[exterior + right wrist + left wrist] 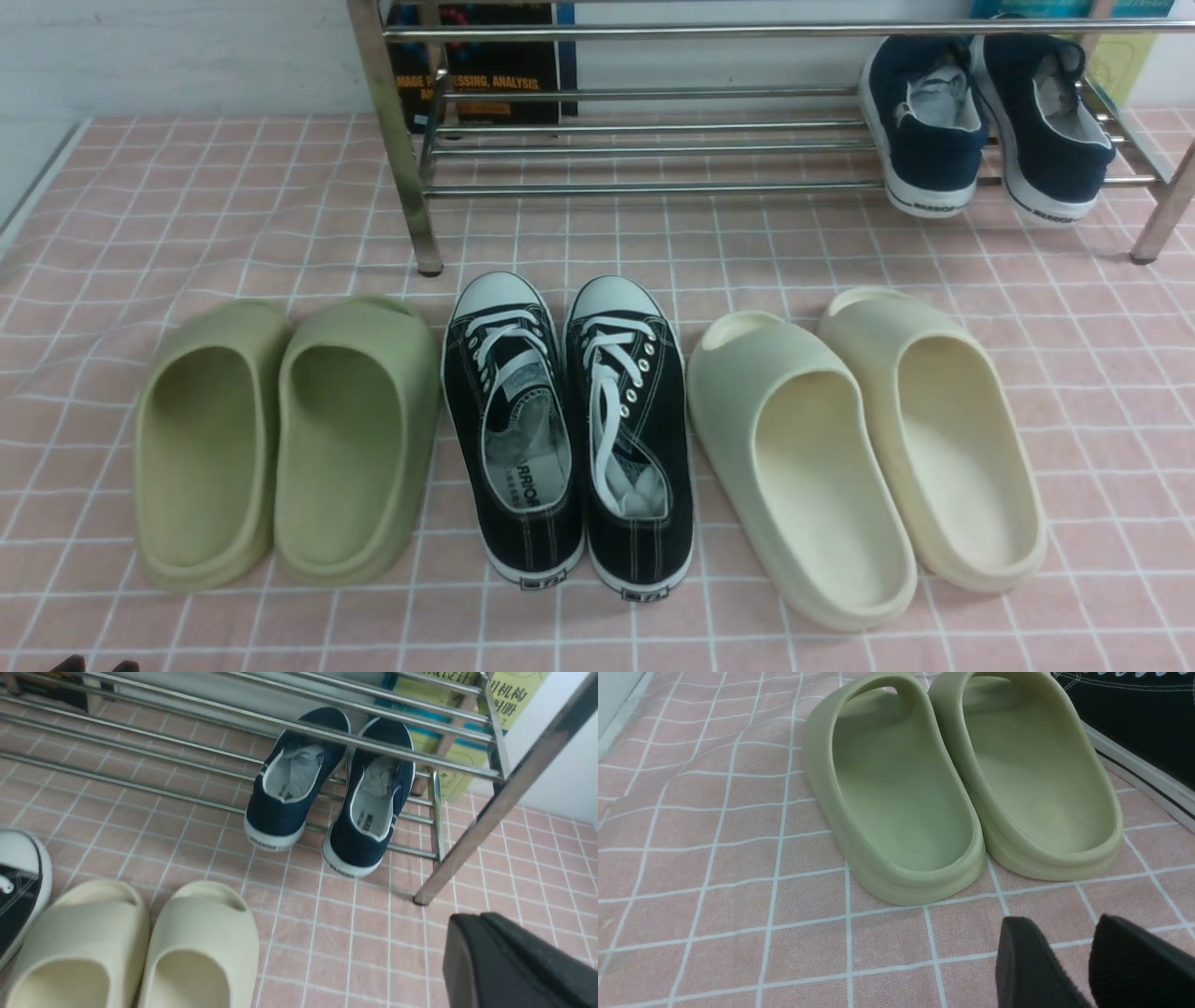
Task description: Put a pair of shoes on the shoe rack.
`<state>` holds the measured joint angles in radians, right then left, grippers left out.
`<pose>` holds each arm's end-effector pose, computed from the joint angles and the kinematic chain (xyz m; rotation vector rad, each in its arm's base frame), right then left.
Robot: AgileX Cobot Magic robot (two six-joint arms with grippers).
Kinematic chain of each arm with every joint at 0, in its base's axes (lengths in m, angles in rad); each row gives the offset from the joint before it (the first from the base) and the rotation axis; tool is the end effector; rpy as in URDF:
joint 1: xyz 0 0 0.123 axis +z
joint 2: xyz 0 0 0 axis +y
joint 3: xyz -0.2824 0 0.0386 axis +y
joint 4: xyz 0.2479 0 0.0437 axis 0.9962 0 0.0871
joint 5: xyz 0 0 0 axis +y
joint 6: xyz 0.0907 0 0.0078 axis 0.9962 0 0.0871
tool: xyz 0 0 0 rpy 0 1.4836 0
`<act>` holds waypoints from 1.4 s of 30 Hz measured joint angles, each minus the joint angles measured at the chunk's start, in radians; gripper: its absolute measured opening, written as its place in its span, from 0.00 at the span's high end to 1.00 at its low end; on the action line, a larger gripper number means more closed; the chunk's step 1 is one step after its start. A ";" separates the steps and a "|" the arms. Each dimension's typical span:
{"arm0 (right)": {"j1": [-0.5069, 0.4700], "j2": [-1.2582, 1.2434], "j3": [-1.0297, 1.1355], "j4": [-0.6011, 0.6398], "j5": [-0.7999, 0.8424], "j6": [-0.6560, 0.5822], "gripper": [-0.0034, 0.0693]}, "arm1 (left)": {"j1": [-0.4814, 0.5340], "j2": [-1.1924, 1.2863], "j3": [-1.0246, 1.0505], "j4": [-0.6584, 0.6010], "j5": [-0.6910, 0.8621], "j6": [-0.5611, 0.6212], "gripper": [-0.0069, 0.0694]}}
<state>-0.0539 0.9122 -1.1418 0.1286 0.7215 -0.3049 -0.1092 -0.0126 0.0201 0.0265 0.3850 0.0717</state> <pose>0.1728 -0.0016 0.4334 -0.2070 1.9600 -0.0876 0.0519 -0.0048 0.1724 0.1856 1.8668 0.0004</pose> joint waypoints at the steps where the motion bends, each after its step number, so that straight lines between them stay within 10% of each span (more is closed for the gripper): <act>1: 0.000 -0.048 0.052 -0.010 -0.018 0.000 0.98 | 0.000 0.000 0.000 0.000 0.000 0.000 0.60; 18: 0.000 -0.843 0.981 0.118 -0.436 0.000 0.97 | 0.000 0.000 0.000 0.000 0.000 0.000 0.60; 42: 0.000 -0.912 1.163 0.237 -0.416 0.000 0.95 | 0.000 0.000 0.000 0.000 0.000 0.000 0.60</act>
<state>-0.0539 0.0000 0.0212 0.3661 0.3050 -0.3049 -0.1092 -0.0126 0.0201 0.0265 0.3850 0.0717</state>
